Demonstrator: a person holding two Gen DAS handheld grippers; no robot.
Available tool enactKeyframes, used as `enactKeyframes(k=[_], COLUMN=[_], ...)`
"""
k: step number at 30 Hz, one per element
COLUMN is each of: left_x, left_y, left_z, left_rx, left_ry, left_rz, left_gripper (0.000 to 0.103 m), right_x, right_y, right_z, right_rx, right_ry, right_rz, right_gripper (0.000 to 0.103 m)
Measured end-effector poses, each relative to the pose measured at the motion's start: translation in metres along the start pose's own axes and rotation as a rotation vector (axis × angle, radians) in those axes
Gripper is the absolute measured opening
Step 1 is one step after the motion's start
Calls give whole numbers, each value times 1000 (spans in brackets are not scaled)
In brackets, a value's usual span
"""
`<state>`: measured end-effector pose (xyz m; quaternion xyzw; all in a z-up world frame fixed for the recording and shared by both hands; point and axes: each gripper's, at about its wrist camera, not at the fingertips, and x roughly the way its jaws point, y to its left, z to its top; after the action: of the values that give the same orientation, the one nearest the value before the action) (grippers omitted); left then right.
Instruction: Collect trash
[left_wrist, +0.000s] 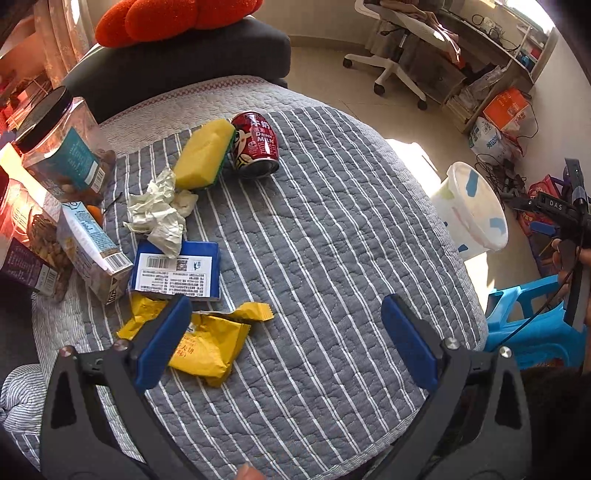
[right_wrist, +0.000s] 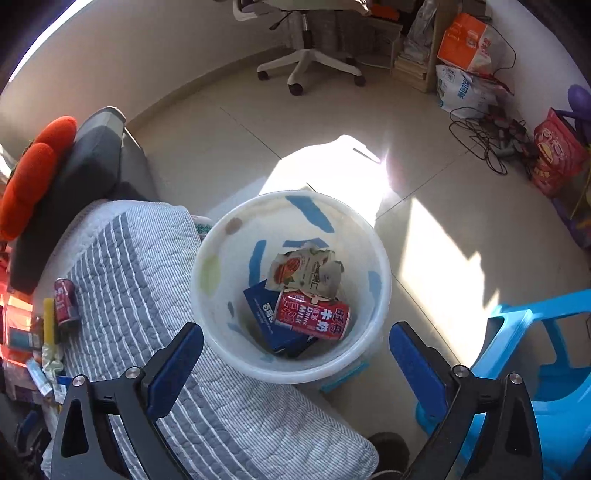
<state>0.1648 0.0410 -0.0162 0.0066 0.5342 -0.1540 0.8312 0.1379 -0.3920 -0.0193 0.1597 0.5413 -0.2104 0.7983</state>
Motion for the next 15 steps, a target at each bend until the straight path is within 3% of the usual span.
enactKeyframes(k=[15], left_x=[8], left_y=[94], left_z=[-34], left_rx=[-243], left_ry=[111], left_rz=[42], left_gripper=[102], right_x=[-8], right_y=[63], right_z=[-39], right_rx=[-143], right_ry=[59], right_rz=[52], right_gripper=[102])
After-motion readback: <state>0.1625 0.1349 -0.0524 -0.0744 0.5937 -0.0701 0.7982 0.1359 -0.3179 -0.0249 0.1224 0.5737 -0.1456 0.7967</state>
